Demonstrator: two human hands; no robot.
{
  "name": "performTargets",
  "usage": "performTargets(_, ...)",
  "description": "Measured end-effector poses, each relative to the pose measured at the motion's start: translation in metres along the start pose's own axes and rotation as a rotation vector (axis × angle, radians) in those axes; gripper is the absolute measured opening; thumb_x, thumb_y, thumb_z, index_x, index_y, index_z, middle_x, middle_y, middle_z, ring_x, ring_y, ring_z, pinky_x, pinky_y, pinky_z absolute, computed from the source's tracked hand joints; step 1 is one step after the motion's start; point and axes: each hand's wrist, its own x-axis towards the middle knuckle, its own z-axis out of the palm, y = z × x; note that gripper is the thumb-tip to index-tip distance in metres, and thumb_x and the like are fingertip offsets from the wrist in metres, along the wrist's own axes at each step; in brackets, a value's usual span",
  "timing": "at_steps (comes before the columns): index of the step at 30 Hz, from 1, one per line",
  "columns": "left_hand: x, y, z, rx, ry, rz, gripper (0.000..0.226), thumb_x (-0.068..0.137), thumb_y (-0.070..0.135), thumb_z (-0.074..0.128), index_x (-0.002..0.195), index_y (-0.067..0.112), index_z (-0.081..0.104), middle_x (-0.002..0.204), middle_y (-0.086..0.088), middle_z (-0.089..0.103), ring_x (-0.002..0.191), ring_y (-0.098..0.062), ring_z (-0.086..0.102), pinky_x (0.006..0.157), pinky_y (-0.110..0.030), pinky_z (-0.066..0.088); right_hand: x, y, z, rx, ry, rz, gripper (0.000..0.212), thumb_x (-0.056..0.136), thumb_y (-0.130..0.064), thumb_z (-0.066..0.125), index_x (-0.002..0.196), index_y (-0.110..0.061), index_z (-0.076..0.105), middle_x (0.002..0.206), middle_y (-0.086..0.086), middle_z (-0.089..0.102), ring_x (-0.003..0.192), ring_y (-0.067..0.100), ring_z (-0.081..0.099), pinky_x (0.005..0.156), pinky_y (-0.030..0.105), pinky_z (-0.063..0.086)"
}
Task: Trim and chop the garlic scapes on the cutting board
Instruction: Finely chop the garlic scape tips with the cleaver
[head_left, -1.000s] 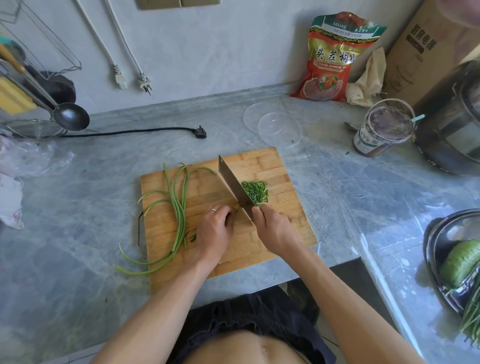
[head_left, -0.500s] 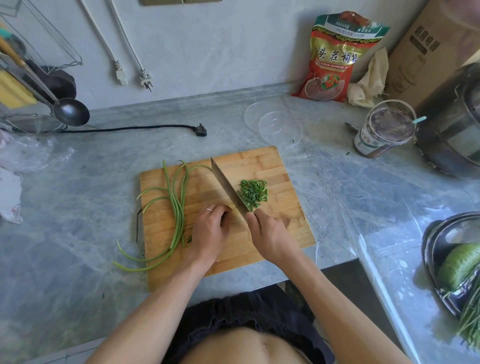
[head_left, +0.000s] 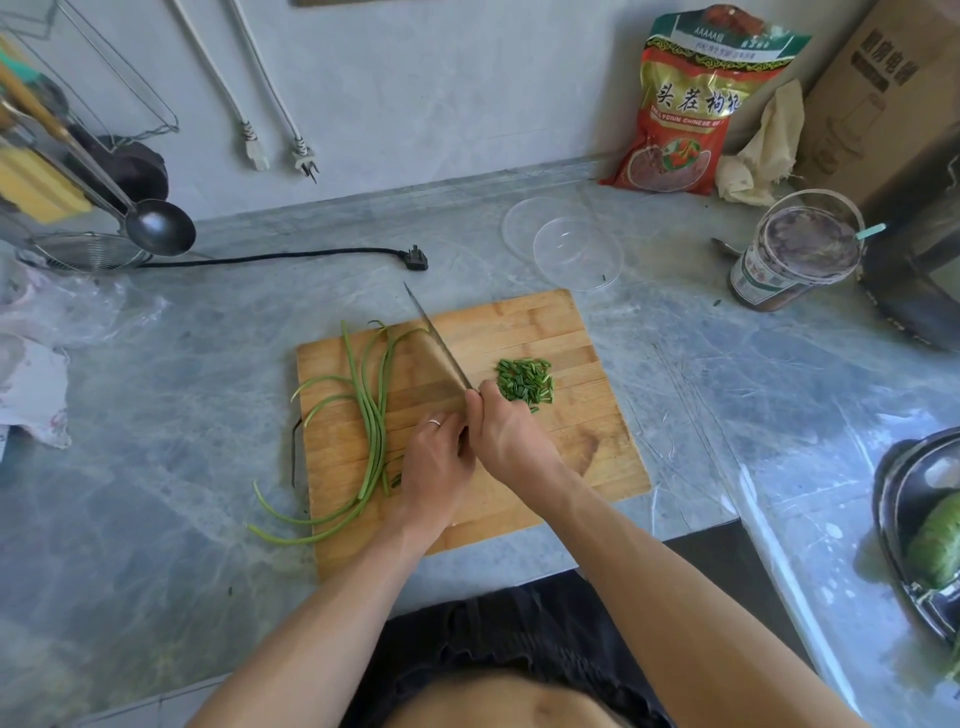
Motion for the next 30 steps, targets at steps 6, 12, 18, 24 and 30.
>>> performTargets(6,0.001,0.002,0.002,-0.043,0.024,0.021,0.014,0.082,-0.003,0.068,0.087,0.009,0.072,0.081,-0.004,0.071,0.078,-0.022,0.061,0.070,-0.025,0.046,0.008,0.010,-0.019,0.223,0.093,-0.032,0.036,0.106,-0.033,0.028,0.080,-0.012,0.043,0.075,0.010,0.054,0.067,0.030,0.052,0.062,0.038,0.041)
performTargets(12,-0.001,-0.004,0.003,-0.068,0.035,0.039,0.015,0.082,-0.005,0.069,0.088,0.009,0.072,0.083,-0.003,0.070,0.079,-0.020,0.062,0.072,-0.024,0.046,-0.025,0.030,-0.023,0.205,0.037,-0.058,0.036,0.105,-0.028,0.033,0.073,-0.013,0.039,0.063,0.004,0.045,0.056,0.021,0.042,0.056,0.037,0.034)
performTargets(18,-0.001,-0.006,0.004,-0.070,0.018,0.069,0.011,0.084,-0.001,0.069,0.089,0.009,0.071,0.084,-0.003,0.069,0.080,-0.019,0.060,0.072,-0.027,0.047,-0.033,0.043,-0.020,0.224,0.021,-0.021,0.037,0.105,-0.028,0.034,0.070,-0.013,0.038,0.060,0.000,0.042,0.055,0.017,0.039,0.053,0.029,0.031)
performTargets(24,-0.001,-0.006,0.003,-0.081,0.022,0.078,0.014,0.083,-0.005,0.069,0.091,0.005,0.073,0.088,-0.005,0.070,0.084,-0.021,0.063,0.075,-0.028,0.049,-0.030,0.054,-0.030,0.216,0.004,-0.019,0.040,0.104,-0.029,0.033,0.077,-0.001,0.044,0.061,0.005,0.045,0.055,0.016,0.039,0.052,0.024,0.034)
performTargets(30,-0.001,-0.006,0.003,-0.082,0.020,0.091,0.014,0.083,-0.005,0.070,0.092,0.005,0.073,0.089,-0.005,0.071,0.085,-0.019,0.063,0.076,-0.026,0.050,-0.024,0.058,-0.037,0.215,0.055,-0.029,0.040,0.105,-0.030,0.034,0.075,-0.005,0.044,0.063,0.013,0.049,0.055,0.019,0.040,0.053,0.033,0.034)
